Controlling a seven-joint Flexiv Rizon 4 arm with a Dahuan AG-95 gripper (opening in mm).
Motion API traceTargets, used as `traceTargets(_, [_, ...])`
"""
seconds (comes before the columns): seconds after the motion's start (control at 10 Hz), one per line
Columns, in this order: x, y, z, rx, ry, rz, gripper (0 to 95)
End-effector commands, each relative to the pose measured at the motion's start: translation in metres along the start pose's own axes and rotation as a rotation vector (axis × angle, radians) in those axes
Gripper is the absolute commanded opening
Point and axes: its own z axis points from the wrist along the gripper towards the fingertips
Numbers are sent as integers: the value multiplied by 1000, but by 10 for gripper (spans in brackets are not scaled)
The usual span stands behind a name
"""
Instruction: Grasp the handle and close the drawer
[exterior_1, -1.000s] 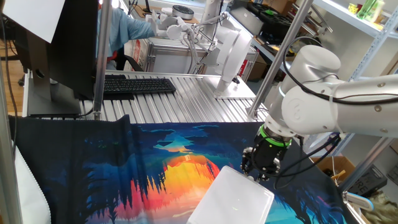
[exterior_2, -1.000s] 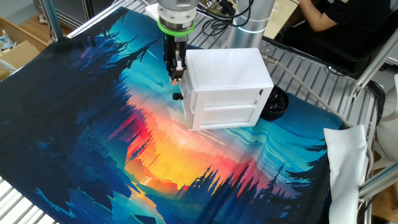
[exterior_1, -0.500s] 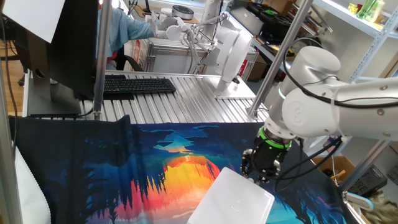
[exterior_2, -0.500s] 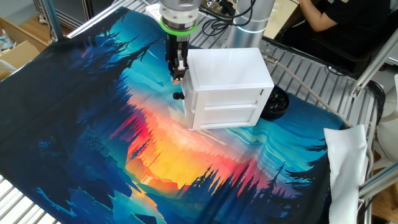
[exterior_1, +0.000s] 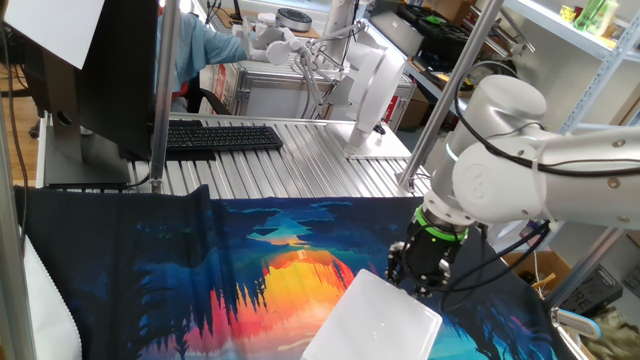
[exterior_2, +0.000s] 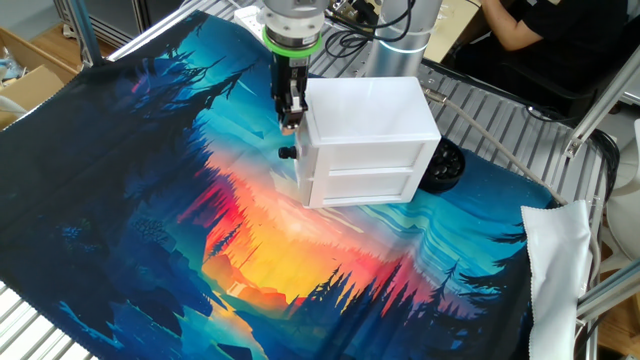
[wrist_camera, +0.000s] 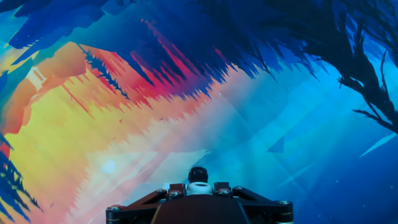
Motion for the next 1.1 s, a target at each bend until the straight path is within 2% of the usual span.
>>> traceTargets(0.1, [2,0,-2,2,3,5,0])
traceTargets(0.6, [3,2,1,4,2,2,0])
traceTargets(1.1, [2,2,0,-6,-9,-73,0])
